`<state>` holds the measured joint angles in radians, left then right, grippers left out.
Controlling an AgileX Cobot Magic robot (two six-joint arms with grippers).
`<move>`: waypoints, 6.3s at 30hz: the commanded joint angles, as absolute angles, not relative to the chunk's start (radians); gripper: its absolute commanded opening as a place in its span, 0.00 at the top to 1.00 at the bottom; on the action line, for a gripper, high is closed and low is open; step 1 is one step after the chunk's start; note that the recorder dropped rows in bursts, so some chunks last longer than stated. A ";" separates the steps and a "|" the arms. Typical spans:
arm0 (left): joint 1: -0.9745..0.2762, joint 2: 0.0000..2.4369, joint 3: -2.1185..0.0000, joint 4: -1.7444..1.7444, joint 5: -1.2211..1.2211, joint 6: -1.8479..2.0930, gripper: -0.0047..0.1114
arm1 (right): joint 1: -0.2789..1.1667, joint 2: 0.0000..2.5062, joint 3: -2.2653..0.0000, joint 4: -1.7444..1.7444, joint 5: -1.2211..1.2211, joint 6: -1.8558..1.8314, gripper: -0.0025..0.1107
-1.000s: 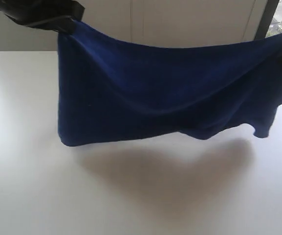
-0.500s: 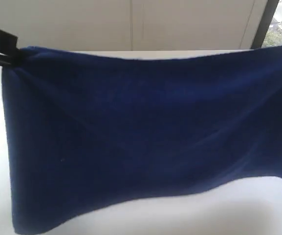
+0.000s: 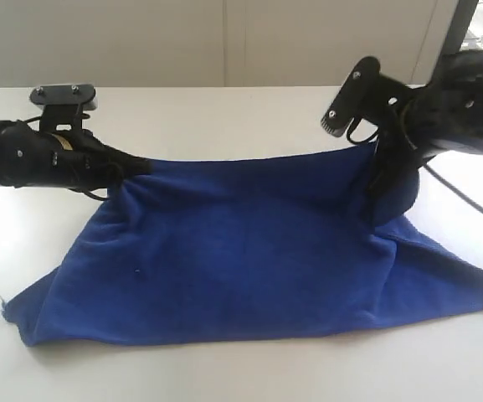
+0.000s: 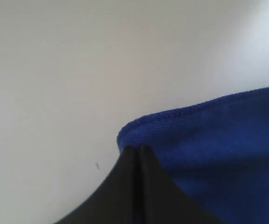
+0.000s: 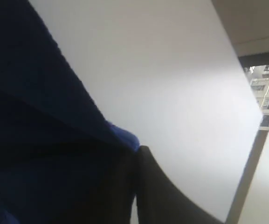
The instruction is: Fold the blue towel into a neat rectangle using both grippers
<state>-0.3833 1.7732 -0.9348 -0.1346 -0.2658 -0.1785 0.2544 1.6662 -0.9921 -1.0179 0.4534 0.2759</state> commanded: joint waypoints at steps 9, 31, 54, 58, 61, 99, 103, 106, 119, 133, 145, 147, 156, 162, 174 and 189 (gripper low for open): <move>-0.373 1.813 -0.932 -0.148 -0.344 -0.184 0.36 | 0.226 1.794 -1.046 -1.078 0.453 0.456 0.55; -0.261 1.491 -0.894 -0.146 0.307 -0.037 0.89 | 0.228 1.516 -1.020 -0.294 0.610 0.134 0.98; -0.261 1.633 -0.718 -0.148 0.279 -0.025 0.96 | 0.228 1.669 -0.941 -0.030 0.592 -0.027 0.98; -0.261 1.652 -0.718 -0.137 0.306 -0.030 0.96 | 0.228 1.669 -0.941 -0.030 0.580 -0.027 0.98; -0.261 1.652 -0.718 -0.130 0.323 -0.059 0.96 | 0.228 1.669 -0.941 -0.030 0.580 -0.027 0.98; -0.152 1.508 -0.718 0.241 0.541 -0.406 0.96 | 0.127 2.032 -1.145 0.000 0.491 0.090 0.98; -0.152 1.467 -0.718 0.273 0.577 -0.427 0.96 | 0.127 2.032 -1.145 0.000 0.509 0.090 0.98; -0.152 1.399 -0.718 0.251 0.496 -0.430 0.96 | 0.127 2.032 -1.145 0.000 0.511 0.085 0.98; -0.253 1.595 -0.793 -0.170 0.068 -0.341 0.69 | 0.132 2.032 -1.145 0.000 0.475 0.055 0.98; -0.316 1.790 -0.911 -0.170 0.070 -0.333 0.48 | 0.132 2.032 -1.145 0.000 0.473 0.048 0.98; -0.350 1.755 -0.921 -0.168 0.048 -0.236 0.96 | 0.132 2.032 -1.145 0.000 0.481 0.027 0.98; -0.350 1.729 -0.921 -0.168 0.055 -0.218 0.96 | 0.132 2.032 -1.145 0.000 0.483 0.027 0.98; -0.456 1.666 -0.921 -0.144 0.151 -0.119 0.96 | 0.132 2.032 -1.145 0.000 0.477 0.025 0.98; -0.582 1.670 -0.921 -0.144 0.179 -0.113 0.96 | 0.132 2.032 -1.145 0.000 0.479 0.025 0.98; -0.630 1.734 -0.921 -0.148 0.333 -0.097 0.72 | 0.132 2.032 -1.145 0.000 0.480 0.025 0.98; -0.480 1.555 -0.921 -0.076 0.304 -0.029 0.43 | 0.132 2.032 -1.145 0.000 0.481 0.021 0.98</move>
